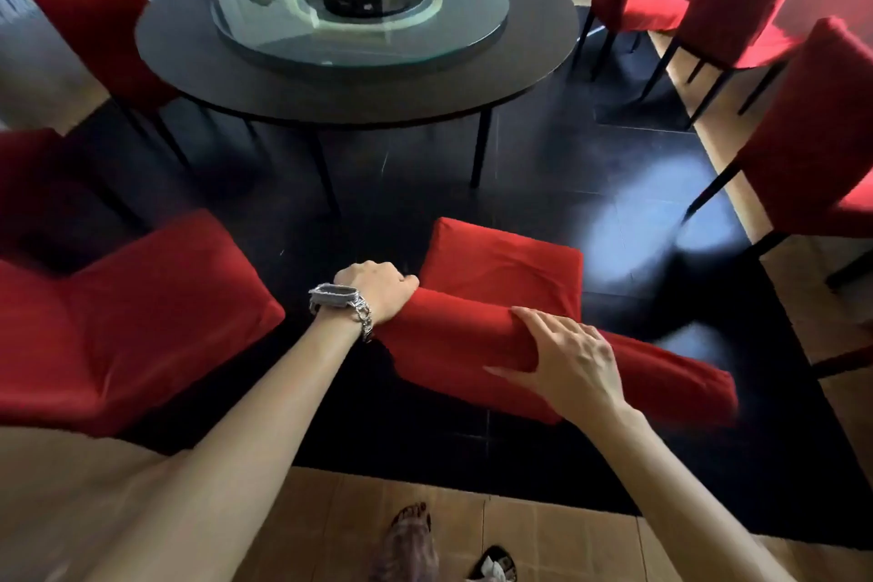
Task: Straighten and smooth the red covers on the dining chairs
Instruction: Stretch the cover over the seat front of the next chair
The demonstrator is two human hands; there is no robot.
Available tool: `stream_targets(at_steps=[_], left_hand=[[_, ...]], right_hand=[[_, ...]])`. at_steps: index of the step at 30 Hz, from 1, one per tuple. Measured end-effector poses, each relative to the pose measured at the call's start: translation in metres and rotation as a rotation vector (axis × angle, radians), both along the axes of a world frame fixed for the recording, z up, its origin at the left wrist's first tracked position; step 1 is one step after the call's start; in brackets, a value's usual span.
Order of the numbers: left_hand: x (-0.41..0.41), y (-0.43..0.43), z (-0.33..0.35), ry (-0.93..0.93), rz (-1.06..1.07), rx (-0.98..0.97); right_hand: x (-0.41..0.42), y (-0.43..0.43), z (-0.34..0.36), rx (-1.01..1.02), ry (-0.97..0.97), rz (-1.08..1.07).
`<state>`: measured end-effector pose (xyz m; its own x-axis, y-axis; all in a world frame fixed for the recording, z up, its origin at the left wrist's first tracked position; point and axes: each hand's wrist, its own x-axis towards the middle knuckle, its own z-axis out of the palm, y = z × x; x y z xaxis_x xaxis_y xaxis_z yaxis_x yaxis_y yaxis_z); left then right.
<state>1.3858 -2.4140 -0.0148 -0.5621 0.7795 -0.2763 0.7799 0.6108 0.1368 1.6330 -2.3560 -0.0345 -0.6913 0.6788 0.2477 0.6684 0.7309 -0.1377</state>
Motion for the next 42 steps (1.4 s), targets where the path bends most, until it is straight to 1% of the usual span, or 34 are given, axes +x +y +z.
stream_targets(at_steps=[2,5,13,19,23,27,28,29,31,33,35,37,38,40,42], left_hand=[[0.002,-0.001,-0.002,0.016,0.006,0.013],[0.004,-0.004,-0.005,0.030,0.002,0.014],[0.009,-0.010,-0.007,0.054,0.005,0.026],[0.020,-0.026,-0.008,0.069,0.014,0.021],[0.028,-0.036,-0.010,0.088,0.003,0.025],[0.028,-0.039,-0.006,0.057,-0.087,-0.009],[0.028,-0.038,-0.004,0.043,-0.131,-0.013],[0.029,-0.037,-0.003,0.030,-0.176,0.001],[0.029,-0.033,0.001,-0.011,-0.206,0.036],[0.026,-0.029,0.003,-0.098,-0.119,-0.023],[0.026,-0.025,0.002,-0.103,-0.064,-0.147],[0.028,-0.024,0.001,-0.071,-0.050,-0.201],[0.028,-0.025,0.000,-0.056,-0.039,-0.199],[0.030,-0.027,-0.001,-0.034,-0.016,-0.183],[0.030,-0.029,-0.003,-0.016,-0.006,-0.175]], right_hand=[[0.002,0.002,-0.006,0.098,0.041,0.023],[0.003,0.000,-0.013,0.153,0.089,0.047],[0.007,-0.001,-0.018,0.192,0.095,0.054],[0.015,0.000,-0.016,0.206,0.093,0.114],[0.021,-0.003,-0.012,0.154,0.080,0.121],[0.029,-0.002,-0.001,-0.028,0.061,0.134],[0.034,0.000,0.001,-0.044,0.077,0.097],[0.041,0.004,0.002,-0.043,0.104,0.014],[0.059,0.015,0.004,-0.039,0.147,-0.276],[0.075,0.026,0.003,-0.080,0.188,-0.586],[0.082,0.031,-0.003,-0.135,0.305,-0.815],[0.081,0.025,-0.009,-0.154,0.505,-0.955],[0.077,0.020,-0.011,-0.147,0.643,-0.995],[0.068,0.014,-0.011,-0.180,1.028,-1.092],[0.060,0.017,-0.006,-0.299,1.414,-1.303]])
